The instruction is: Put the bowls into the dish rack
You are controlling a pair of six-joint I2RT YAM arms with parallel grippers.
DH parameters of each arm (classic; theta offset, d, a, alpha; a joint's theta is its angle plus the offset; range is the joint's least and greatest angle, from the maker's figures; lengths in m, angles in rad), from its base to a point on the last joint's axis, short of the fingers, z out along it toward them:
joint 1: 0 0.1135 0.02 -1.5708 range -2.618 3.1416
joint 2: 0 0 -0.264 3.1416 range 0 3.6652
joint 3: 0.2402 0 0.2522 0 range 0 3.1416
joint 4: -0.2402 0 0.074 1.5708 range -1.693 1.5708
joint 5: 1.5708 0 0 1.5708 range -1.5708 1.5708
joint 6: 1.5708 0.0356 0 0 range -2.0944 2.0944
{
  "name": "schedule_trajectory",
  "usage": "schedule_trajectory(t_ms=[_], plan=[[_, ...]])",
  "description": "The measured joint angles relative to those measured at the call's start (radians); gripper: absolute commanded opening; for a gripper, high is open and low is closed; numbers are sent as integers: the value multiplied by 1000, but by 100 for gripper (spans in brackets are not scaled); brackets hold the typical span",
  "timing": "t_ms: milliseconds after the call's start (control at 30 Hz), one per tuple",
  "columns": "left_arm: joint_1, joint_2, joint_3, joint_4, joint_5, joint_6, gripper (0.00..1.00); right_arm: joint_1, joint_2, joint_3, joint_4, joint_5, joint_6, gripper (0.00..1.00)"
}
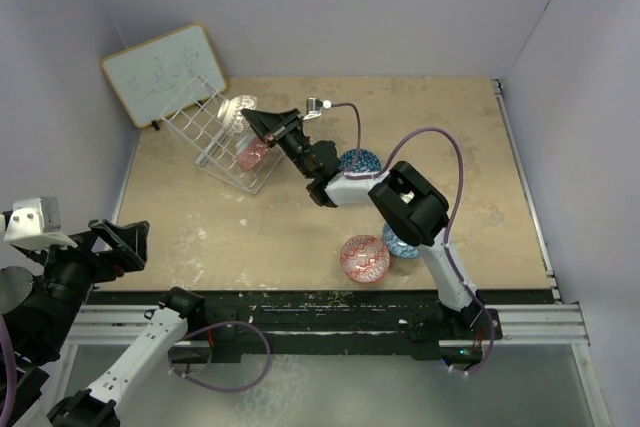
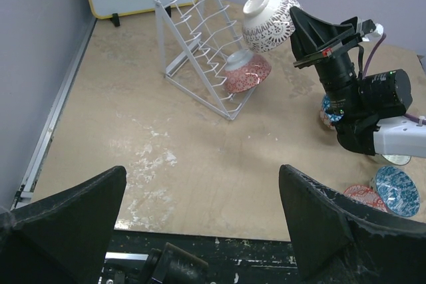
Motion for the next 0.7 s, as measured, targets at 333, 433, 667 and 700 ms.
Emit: schedule_trajectory(t_ms=[333, 433, 667, 700], plan=[[0, 0, -18, 0, 0, 0, 99, 1, 48, -23, -4, 21, 125, 0], [0, 0, -21, 0, 0, -1, 99, 1, 61, -30, -16, 21, 146, 0], [0, 0, -32, 0, 0, -7, 99, 1, 69, -32, -28, 27, 176, 0], [0, 0, -33, 0, 0, -7, 99, 1, 69, -32, -28, 29, 180, 0]])
